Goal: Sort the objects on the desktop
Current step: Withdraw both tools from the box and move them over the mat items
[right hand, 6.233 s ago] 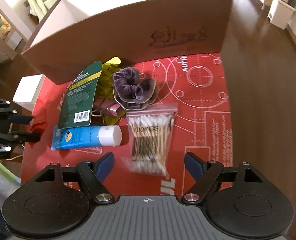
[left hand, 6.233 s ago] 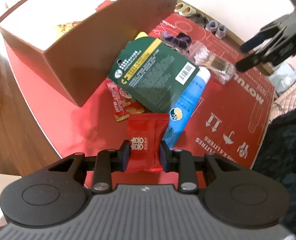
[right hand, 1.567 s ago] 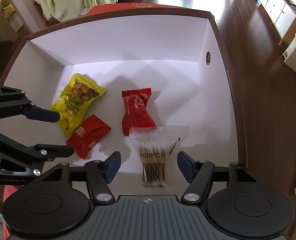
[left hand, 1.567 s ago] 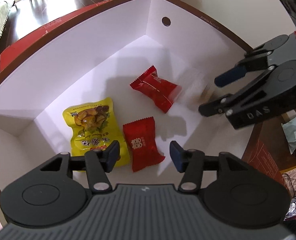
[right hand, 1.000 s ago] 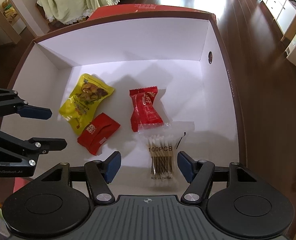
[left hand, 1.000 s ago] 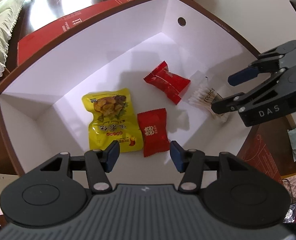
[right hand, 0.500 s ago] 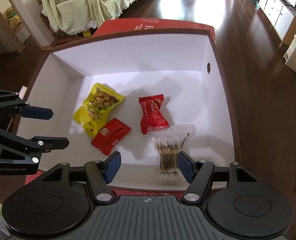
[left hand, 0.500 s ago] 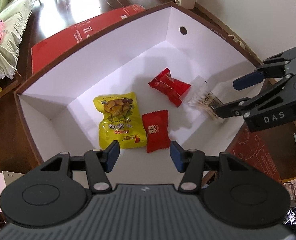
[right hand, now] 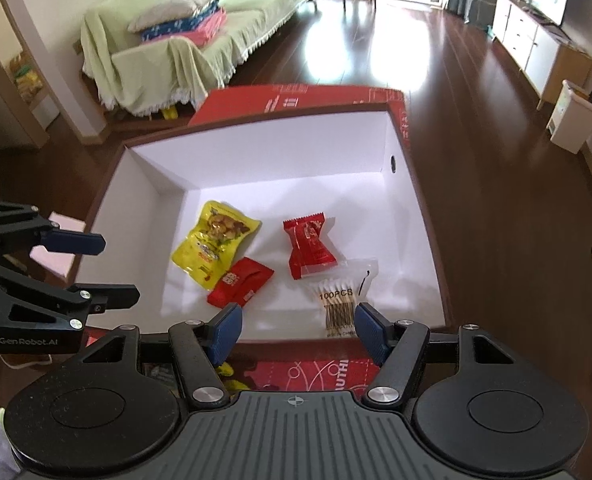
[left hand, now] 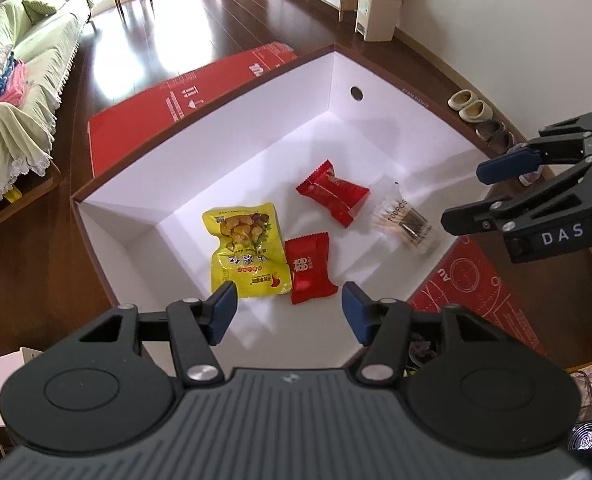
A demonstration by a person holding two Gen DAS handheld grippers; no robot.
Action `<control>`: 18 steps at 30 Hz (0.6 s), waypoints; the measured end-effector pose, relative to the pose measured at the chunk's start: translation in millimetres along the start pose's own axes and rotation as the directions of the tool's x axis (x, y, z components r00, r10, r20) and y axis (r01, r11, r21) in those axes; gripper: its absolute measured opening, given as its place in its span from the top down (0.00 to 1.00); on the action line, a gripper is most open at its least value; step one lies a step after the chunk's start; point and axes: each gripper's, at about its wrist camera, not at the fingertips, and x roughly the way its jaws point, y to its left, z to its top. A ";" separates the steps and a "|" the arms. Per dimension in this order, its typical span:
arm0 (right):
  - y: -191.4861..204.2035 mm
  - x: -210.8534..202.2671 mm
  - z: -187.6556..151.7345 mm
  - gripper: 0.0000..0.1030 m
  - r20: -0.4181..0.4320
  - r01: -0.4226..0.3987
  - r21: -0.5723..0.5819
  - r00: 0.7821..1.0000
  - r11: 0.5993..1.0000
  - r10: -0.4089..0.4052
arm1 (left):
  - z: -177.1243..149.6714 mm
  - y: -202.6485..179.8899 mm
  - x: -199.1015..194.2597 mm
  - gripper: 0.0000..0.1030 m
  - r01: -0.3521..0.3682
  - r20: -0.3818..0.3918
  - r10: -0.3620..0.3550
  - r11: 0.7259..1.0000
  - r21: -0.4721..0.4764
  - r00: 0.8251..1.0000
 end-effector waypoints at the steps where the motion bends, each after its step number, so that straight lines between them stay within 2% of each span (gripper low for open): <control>1: 0.7 -4.9 -3.0 0.36 0.009 0.000 0.006 1.000 1.000 0.000 | -1.5 -1.2 -4.3 0.48 -0.001 0.006 0.001 1.000 -0.001 1.000; 9: 6.4 -40.9 -30.5 0.36 0.072 -0.005 0.060 0.997 0.998 0.000 | -23.4 -7.5 -37.3 0.43 -0.005 0.047 0.006 1.000 -0.024 0.999; 18: 18.0 -54.1 -80.1 0.36 0.051 -0.049 0.146 0.998 0.988 0.042 | -72.0 -4.8 -66.7 0.42 -0.007 0.049 0.011 0.998 -0.067 0.999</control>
